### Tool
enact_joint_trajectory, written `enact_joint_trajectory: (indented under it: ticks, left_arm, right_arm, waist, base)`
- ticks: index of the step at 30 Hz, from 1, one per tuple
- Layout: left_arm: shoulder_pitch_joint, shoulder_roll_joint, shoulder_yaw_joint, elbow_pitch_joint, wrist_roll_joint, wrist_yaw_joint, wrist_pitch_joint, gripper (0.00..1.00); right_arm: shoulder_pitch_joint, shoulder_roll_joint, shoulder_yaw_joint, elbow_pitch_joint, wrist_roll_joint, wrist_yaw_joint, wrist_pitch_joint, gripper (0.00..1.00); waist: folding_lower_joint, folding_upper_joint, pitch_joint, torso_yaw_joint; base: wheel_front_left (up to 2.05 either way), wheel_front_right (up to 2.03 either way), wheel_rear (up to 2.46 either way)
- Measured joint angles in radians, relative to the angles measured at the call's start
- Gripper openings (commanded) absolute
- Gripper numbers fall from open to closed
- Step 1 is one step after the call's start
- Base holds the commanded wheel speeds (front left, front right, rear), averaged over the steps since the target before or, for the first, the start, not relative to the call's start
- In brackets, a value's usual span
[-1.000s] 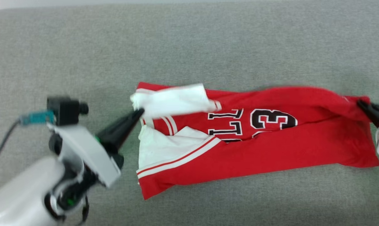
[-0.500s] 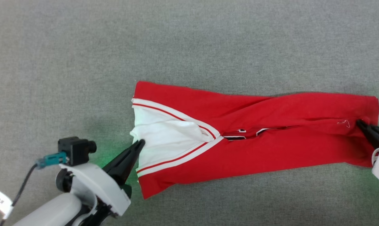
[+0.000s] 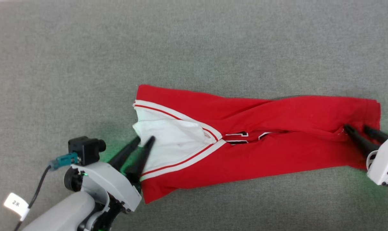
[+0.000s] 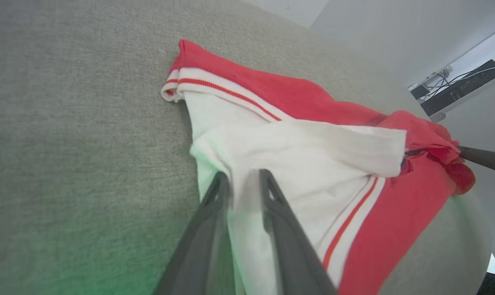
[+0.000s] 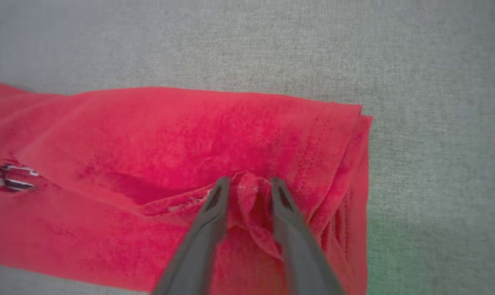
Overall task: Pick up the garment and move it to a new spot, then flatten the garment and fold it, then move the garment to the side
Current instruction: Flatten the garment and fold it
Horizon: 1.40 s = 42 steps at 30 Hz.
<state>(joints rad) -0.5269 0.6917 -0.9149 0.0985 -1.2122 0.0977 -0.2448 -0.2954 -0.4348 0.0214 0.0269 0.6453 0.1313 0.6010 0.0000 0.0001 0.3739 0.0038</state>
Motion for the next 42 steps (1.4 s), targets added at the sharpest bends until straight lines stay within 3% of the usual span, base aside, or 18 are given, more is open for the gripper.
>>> enact_joint_trajectory:
  ticks: [8,18,23,30,36,42]
  left_arm:
    - [0.092,-0.048,0.085,-0.016,0.019,0.040,-0.015,1.00]
    - [0.296,-0.208,0.347,-0.016,0.240,0.041,-0.018,1.00]
    - [0.362,-0.291,0.472,-0.011,0.342,0.004,-0.018,1.00]
    - [0.408,-0.387,0.640,-0.043,0.577,-0.057,-0.019,1.00]
    - [0.410,-0.444,0.696,-0.025,0.720,-0.116,-0.018,1.00]
    - [0.403,-0.508,0.751,0.008,0.768,-0.174,-0.018,1.00]
  right_arm:
    - [0.038,-0.052,-0.093,-0.023,0.058,0.000,0.117,1.00]
    - [0.073,-0.070,-0.180,0.067,0.064,0.000,0.263,1.00]
    - [0.049,-0.057,-0.219,0.117,0.031,0.000,0.301,1.00]
    - [-0.027,-0.032,-0.250,0.200,-0.030,0.000,0.352,1.00]
    - [-0.066,-0.031,-0.286,0.277,-0.128,0.000,0.409,1.00]
    - [-0.087,-0.018,-0.294,0.295,-0.164,0.000,0.434,1.00]
  waist:
    - [0.0000,0.0000,-0.052,0.009]
    - [0.0000,0.0000,-0.090,0.080]
    - [0.0000,0.0000,-0.102,0.122]
    - [0.0000,0.0000,-0.108,0.170]
    - [0.0000,0.0000,-0.096,0.192]
    - [0.0000,0.0000,-0.070,0.199]
  base:
    - [0.00,0.00,0.00]
    - [0.00,0.00,0.00]
    - [0.00,0.00,0.00]
    - [0.00,0.00,0.00]
    - [0.00,0.00,0.00]
    - [0.00,0.00,0.00]
